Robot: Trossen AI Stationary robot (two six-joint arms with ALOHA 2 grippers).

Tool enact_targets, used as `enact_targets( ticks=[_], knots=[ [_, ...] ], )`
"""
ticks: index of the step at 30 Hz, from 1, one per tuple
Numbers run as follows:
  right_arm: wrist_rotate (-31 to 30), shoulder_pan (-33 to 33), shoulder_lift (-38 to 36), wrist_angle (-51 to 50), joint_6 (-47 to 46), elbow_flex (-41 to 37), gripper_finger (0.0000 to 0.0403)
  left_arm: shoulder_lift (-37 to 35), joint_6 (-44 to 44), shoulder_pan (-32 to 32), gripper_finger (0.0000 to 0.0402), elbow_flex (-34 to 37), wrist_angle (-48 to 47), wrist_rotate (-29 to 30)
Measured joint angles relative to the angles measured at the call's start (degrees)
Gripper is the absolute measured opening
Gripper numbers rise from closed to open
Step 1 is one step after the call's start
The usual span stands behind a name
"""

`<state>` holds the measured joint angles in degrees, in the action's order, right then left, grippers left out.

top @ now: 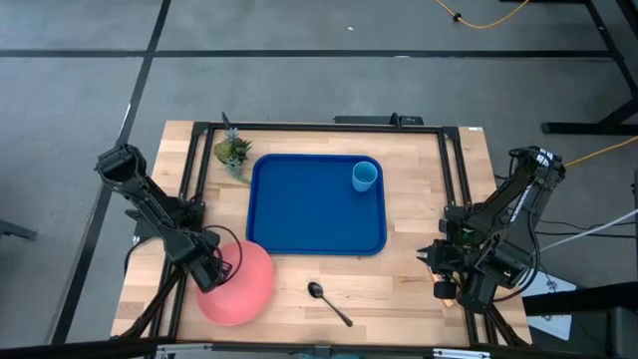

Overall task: Pick and place plate/cup/fork/spoon on tray
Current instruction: Put the pink plate on the blue tray

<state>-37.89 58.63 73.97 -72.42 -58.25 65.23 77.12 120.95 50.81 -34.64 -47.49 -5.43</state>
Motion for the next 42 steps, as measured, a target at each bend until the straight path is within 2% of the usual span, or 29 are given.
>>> enact_targets(
  ticks=[9,21,24,31,36,42],
  knots=[
    [0.0,0.0,0.0,0.0,0.03,0.0,0.0073,0.02,-5.45,0.01,0.012,-0.68,7.24,0.26],
    [0.0,0.0,0.0,-0.02,0.1,0.0,0.0073,0.02,-10.57,0.02,0.0116,-0.67,7.5,1.75],
    [-0.02,0.0,0.0,-0.02,0.19,0.0,0.0073,0.01,-10.61,0.0,0.0094,-0.69,7.51,1.84],
    [-0.02,0.0,0.0,-0.04,0.48,0.0,0.0073,-0.27,-10.72,0.02,0.0013,-0.95,6.55,1.73],
    [-0.09,0.0,0.0,-0.03,1.61,0.0,0.0073,-2.28,-12.14,0.02,0.0013,-0.72,6.33,2.31],
    [-0.17,0.0,0.0,-0.04,1.63,0.0,0.0073,-7.32,-13.6,0.0,0.0003,-0.67,5.8,8.27]
  ],
)
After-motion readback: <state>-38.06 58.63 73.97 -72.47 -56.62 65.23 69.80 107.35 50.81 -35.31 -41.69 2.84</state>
